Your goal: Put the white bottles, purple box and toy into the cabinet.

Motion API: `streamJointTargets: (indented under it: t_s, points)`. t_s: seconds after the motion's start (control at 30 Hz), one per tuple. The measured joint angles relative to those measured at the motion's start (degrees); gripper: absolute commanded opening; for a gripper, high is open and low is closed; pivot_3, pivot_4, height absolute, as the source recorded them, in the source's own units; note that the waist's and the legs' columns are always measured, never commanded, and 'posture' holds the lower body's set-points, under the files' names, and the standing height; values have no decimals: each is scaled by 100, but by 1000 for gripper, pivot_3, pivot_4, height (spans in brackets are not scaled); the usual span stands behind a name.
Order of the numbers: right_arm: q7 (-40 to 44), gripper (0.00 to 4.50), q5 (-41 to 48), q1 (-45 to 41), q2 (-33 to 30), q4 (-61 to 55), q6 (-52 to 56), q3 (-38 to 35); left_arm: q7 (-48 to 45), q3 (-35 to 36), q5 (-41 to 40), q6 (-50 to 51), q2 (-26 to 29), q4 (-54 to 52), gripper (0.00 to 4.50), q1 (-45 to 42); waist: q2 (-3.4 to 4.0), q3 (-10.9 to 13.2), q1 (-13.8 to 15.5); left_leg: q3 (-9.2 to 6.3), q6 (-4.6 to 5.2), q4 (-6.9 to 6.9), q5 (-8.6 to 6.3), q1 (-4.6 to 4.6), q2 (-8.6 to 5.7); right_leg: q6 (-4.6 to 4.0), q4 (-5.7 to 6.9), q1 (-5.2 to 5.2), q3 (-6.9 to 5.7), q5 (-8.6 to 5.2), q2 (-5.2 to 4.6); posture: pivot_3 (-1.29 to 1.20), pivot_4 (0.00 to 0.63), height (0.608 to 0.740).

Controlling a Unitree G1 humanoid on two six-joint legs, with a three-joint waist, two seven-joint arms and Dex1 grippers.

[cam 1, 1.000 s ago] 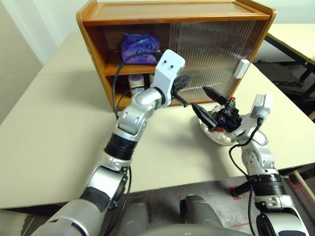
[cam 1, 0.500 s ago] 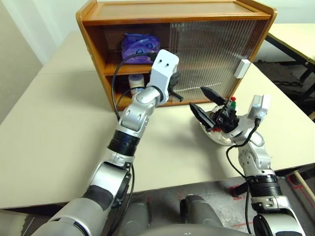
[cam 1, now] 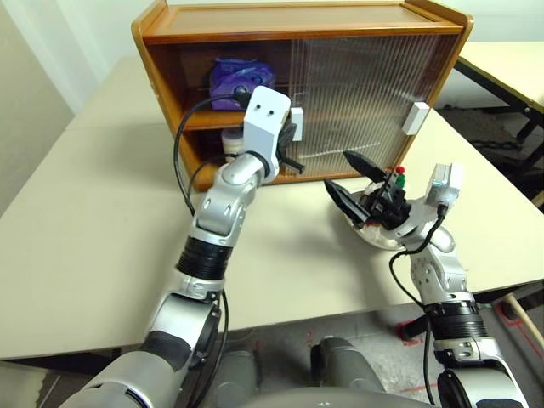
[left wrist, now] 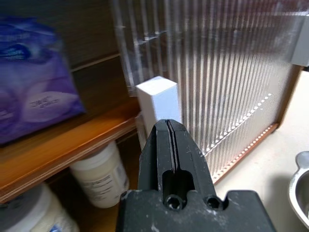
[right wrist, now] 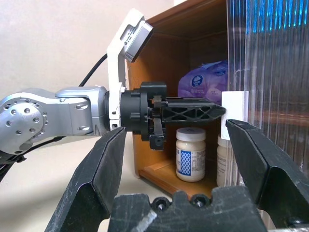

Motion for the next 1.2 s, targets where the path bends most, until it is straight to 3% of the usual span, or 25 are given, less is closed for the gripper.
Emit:
streamJointTargets:
  t_s: [0.27, 0.7, 1.2]
  points:
    - [58, 4500, 0, -2, -4, 3, 0, 2, 124, 320, -12, 49, 176, -32, 52, 107, 0, 0, 39, -3, 4, 0, 3, -5, -1, -1, -2, -1, -4, 4, -2, 86, 0, 740]
    - [73, 4500, 0, -1, -1, 26, 0, 0, -1018, -22, -545, 360, 276, -874, 52, 118, 0, 0, 29, -6, 8, -5, -3, -15, -1, -13, -7, -7, -9, -2, -5, 78, 0, 740]
    - [55, 4500, -9, 36, 6, 33, -7, 2, -1150, -648, -102, -202, -193, 898, 52, -871, 1, 1, -2, -3, 17, -2, 2, -13, 0, 3, -18, -4, 1, -17, 3, 43, 0, 740]
